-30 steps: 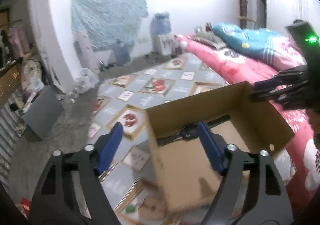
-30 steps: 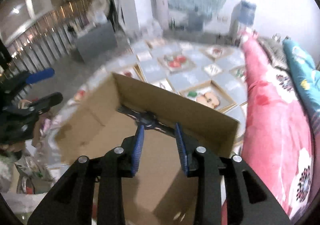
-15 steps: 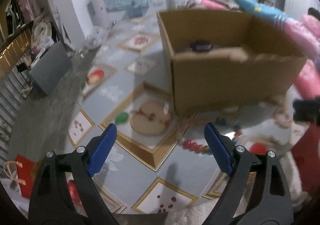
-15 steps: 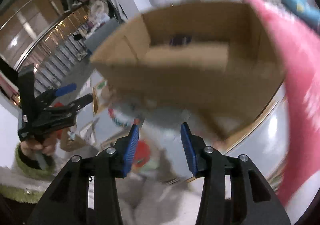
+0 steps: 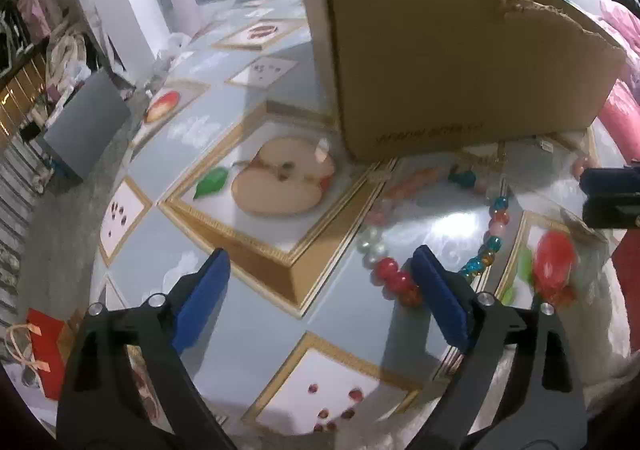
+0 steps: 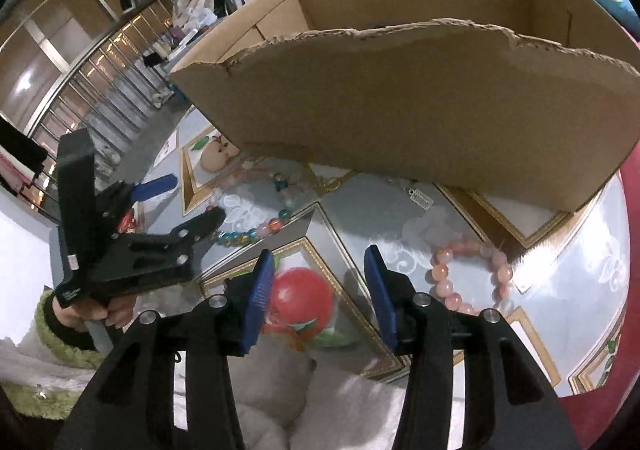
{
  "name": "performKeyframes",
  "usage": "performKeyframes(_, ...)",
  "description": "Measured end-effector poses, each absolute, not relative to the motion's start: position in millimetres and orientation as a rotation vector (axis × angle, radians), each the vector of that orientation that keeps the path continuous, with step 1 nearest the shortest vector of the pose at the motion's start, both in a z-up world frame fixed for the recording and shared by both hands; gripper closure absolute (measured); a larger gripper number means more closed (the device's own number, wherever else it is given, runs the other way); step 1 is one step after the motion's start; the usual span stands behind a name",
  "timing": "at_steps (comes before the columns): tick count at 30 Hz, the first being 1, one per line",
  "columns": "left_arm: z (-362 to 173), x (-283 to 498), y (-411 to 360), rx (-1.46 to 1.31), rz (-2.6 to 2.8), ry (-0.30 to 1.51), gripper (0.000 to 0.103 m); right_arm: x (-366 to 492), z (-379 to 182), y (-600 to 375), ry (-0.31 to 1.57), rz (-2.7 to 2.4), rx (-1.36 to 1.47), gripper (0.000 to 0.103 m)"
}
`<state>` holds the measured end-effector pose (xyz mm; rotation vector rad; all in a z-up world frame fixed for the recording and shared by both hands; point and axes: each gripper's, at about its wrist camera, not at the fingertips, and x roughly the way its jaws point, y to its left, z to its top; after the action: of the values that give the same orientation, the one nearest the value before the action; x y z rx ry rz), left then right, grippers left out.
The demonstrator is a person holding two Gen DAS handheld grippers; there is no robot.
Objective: Organize jewelry
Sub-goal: 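Withdraw both grippers from the box back toward the bracelets on the table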
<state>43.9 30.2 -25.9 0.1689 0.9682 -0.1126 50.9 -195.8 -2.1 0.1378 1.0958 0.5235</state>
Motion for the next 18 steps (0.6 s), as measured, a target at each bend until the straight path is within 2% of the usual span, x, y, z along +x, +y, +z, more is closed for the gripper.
performKeyframes(5,-29,44,38,0.116,-0.115,0.991,0.009,53,1,-187,1.066,0.507,0.073,0.052)
performKeyframes(9,-30,44,37,0.115,-0.119,0.992,0.008,50,10,-182,1.010,0.463,-0.016,0.040)
performKeyframes(12,-30,42,35,0.131,-0.115,0.979,0.008,47,16,-183,0.972,0.427,-0.069,0.023)
performKeyframes(15,-29,41,33,0.138,-0.111,0.981,0.008,45,23,-183,0.934,0.408,-0.100,0.013)
performKeyframes(18,-29,41,33,0.138,-0.107,0.992,0.008,41,34,-185,0.873,0.400,-0.133,0.007)
